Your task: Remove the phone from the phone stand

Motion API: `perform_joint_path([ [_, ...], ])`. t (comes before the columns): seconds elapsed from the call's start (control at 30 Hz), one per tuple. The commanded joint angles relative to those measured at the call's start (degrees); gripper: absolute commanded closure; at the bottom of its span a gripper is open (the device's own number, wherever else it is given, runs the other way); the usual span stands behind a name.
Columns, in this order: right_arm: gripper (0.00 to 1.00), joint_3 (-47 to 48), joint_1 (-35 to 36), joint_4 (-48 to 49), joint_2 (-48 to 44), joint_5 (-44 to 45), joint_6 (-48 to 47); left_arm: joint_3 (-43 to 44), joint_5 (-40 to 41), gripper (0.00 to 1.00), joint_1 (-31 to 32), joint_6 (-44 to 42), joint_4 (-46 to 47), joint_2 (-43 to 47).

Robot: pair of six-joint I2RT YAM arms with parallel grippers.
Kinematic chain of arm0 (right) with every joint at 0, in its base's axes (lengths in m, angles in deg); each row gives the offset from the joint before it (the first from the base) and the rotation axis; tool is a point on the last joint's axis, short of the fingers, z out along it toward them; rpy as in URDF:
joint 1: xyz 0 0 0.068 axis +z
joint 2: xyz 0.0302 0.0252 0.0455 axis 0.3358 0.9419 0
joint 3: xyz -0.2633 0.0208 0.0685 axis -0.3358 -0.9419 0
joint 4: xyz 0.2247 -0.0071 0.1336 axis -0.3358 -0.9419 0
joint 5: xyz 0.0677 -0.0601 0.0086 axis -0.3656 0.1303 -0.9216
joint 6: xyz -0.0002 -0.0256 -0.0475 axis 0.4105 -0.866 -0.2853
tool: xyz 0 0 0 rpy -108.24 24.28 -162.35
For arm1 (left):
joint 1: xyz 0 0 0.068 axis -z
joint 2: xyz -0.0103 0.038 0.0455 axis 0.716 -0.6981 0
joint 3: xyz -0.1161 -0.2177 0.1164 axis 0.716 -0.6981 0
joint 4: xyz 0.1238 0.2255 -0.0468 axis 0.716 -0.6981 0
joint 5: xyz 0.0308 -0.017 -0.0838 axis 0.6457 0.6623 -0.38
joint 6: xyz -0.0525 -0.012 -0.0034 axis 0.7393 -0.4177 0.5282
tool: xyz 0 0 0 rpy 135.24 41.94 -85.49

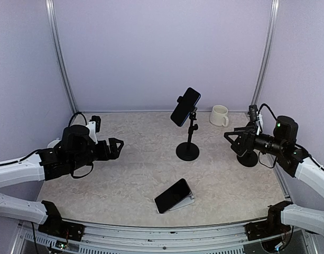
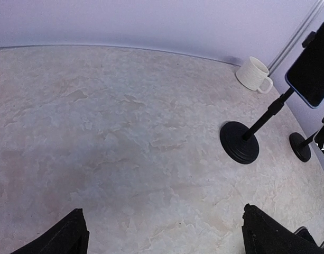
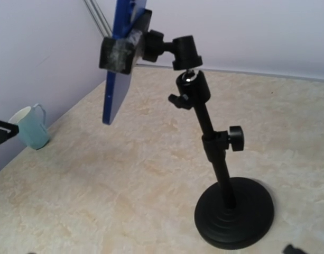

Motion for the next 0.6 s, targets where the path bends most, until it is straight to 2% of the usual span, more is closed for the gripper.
perform_joint_path([
  [0.0,0.00,0.14,-0.33,1.68,0.47,-1.78,0.06,3.77,-2.25,0.01,2.53,-8.15,0.78,-2.03],
  [0.07,0.00,0.08,-0.27,1.82,0.65,-1.98,-0.03,4.77,-6.47,0.01,4.14,-13.15,-0.33,-3.36],
  [0.17,0.00,-0.03,-0.33,1.95,0.79,-2.40,-0.14,5.59,-8.33,0.01,8.01,-16.63,-0.43,-5.34],
  [0.33,0.00,-0.12,-0.29,1.73,1.28,-3.27,-0.29,6.25,-5.59,0.01,16.80,-20.82,1.18,-10.45],
  [0.57,0.00,-0.40,-0.33,1.78,1.29,-3.75,-0.22,8.47,-8.14,0.01,25.02,-23.85,2.95,-18.92],
])
